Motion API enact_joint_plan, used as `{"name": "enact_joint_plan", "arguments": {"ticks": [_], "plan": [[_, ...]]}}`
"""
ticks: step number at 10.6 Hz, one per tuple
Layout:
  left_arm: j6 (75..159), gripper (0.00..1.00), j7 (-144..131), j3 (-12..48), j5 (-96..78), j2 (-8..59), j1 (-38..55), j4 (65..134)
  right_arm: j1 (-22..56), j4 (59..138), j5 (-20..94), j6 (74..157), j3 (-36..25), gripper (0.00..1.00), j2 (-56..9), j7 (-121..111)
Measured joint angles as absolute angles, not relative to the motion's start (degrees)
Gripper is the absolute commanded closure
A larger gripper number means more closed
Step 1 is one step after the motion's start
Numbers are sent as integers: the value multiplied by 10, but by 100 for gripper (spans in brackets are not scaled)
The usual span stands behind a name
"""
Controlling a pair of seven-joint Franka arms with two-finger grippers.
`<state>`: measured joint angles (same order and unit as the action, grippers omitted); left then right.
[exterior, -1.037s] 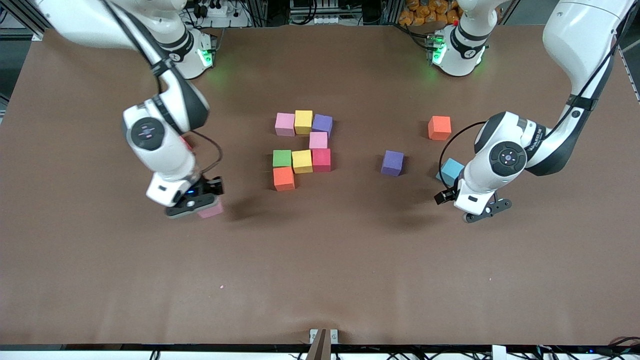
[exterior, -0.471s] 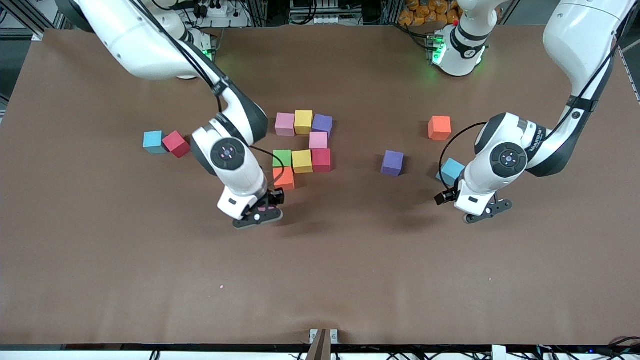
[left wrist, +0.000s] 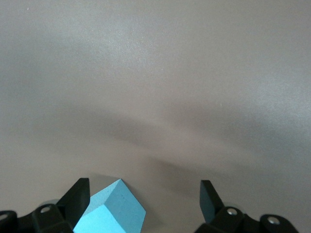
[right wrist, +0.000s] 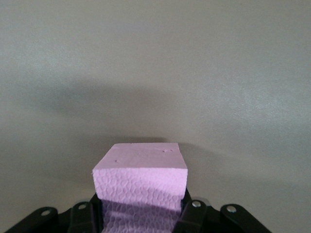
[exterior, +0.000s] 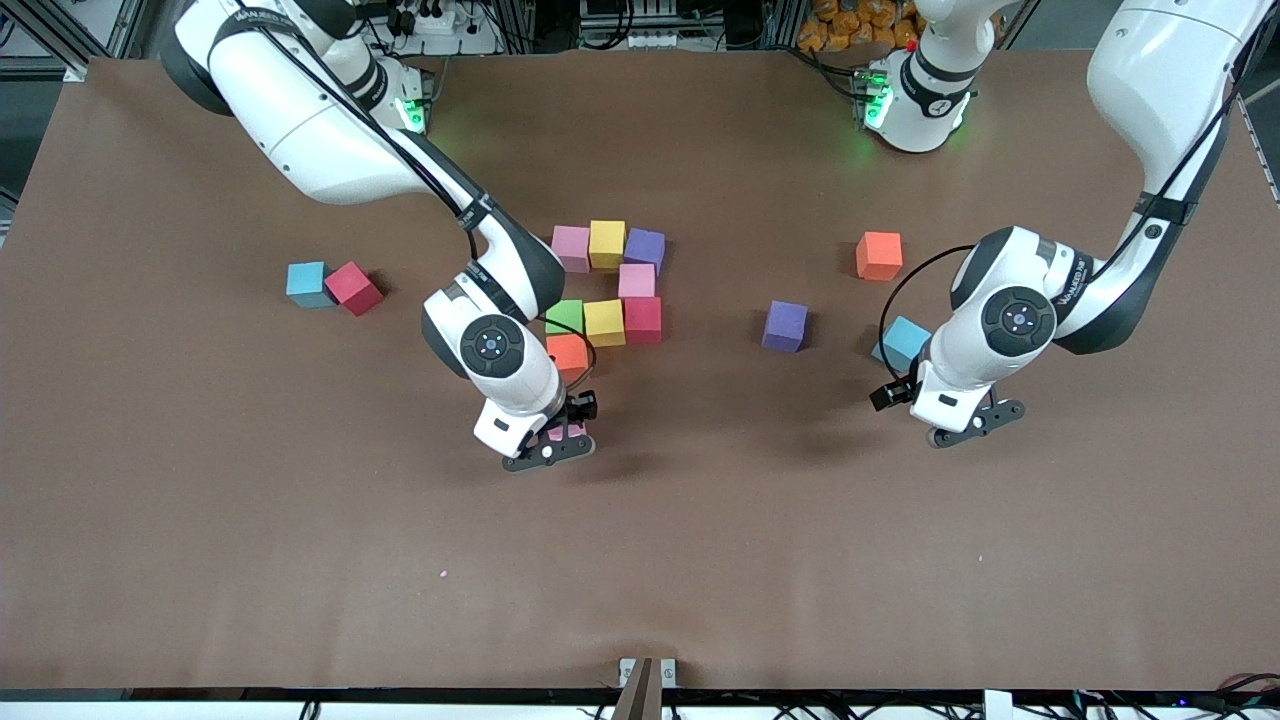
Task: Form number 2 with 11 blocks
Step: 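Carry the pink cube below orange while the left gripper grasps purple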
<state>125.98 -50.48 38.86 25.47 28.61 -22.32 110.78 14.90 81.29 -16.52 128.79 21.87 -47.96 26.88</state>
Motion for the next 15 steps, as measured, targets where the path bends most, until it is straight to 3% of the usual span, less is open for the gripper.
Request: {"name": "enact_joint_plan", "arguments": {"ticks": [3, 8, 15], "plan": [[1259, 0, -496, 411, 255, 286, -218, 1124, 160, 814, -164, 1285, 219, 79, -492, 290], [1259, 0, -471, 516, 293, 285, -209, 1173, 167, 822, -165, 1280, 219, 79, -490, 348], [1294, 0, -354, 533, 294, 306, -200, 1198, 168, 853, -165, 1276, 221, 78, -472, 360]]}}
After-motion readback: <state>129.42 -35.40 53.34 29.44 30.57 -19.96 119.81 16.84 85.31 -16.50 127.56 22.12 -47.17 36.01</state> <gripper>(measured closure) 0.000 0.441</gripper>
